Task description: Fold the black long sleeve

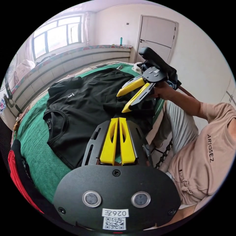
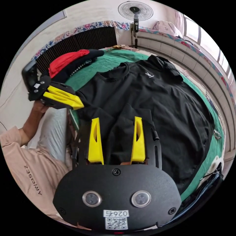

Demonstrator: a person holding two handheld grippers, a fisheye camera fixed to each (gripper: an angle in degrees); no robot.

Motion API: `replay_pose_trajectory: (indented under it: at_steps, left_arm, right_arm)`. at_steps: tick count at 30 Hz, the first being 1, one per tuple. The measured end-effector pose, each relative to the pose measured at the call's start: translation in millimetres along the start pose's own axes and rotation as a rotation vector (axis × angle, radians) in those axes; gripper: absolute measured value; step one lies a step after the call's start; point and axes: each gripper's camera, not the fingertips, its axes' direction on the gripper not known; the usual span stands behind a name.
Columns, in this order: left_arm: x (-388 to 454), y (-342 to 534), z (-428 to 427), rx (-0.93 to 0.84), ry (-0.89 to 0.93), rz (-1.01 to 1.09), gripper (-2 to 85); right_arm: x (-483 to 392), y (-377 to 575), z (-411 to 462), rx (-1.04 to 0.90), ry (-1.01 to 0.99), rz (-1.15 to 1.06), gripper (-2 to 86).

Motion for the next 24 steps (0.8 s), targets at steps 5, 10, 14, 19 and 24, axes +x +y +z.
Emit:
replay_pose_trajectory:
  at_steps: [5, 10, 14, 19, 24]
  left_arm:
    - [11.3, 25.3, -6.3, 0.097, -0.020, -0.005, 2.2]
    - [52.4, 39.3, -0.2, 0.093, -0.094, 0.105, 19.9]
    - [98.8, 32.4, 30.2, -0.009, -0.132, 0.225, 26.3]
    - [126.9, 17.8, 59.8, -0.115, -0.371, 0.313, 25.1]
    - [127.5, 14.0, 57.2, -0.177, -0.546, 0.480, 0.8]
  right_arm:
    - [18.2, 9.3, 4.1, 0.007, -0.048, 0.083, 2.1]
    - [52.7, 66.9, -57.2, 0.279, -0.109, 0.254, -0.2]
    - [76.8, 145.2, -122.3, 0.665, -0.292, 0.395, -1.1]
    - [65.7, 209.8, -185.3, 0.966, -0.260, 0.444, -1.4]
    - [19.8, 242.5, -240.5, 1.166, -0.191, 0.313, -1.5]
